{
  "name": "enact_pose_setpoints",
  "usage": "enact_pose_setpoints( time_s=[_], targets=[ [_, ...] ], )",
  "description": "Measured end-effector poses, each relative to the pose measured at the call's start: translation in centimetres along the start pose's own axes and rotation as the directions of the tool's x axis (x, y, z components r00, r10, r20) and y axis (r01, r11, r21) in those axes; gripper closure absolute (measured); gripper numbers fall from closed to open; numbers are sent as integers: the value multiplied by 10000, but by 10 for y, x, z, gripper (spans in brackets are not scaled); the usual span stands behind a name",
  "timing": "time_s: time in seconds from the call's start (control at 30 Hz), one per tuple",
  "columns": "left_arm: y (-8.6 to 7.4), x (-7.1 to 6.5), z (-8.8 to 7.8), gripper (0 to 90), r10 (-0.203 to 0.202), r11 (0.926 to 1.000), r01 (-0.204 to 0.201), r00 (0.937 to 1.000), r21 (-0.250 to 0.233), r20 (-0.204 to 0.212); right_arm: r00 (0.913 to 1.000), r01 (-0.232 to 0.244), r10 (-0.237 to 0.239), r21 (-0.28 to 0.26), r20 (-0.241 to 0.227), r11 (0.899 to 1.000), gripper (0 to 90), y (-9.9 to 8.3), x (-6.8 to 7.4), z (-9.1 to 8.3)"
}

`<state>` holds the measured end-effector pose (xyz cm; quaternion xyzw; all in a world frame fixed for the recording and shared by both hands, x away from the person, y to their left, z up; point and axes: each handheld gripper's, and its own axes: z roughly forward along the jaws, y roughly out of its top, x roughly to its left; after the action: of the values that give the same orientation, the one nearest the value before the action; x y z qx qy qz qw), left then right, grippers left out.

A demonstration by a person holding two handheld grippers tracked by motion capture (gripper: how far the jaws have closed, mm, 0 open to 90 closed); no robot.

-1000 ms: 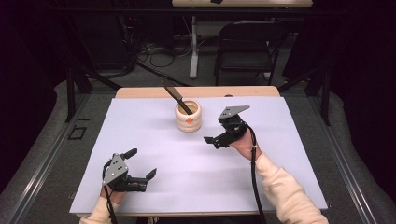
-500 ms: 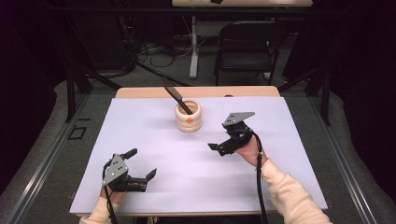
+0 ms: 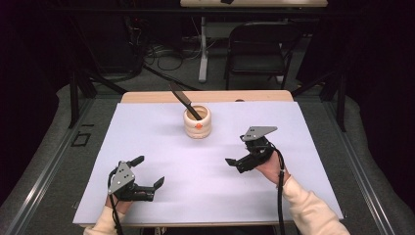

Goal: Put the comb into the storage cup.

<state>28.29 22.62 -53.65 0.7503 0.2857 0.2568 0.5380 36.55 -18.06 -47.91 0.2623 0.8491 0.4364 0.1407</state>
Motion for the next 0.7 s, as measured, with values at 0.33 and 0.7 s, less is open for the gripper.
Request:
enact_pose_setpoints(
  time_s=[0.33,0.7],
  targets=[
    [0,0,1,0,-3,10000,3,10000,3,3,9999,117,-117,25,124,9999,0,-11,8,-15],
    [0,0,1,1,-17,10000,17,10000,16,-7,9994,119,-120,42,320,9999,0,-24,15,-30]
  ],
)
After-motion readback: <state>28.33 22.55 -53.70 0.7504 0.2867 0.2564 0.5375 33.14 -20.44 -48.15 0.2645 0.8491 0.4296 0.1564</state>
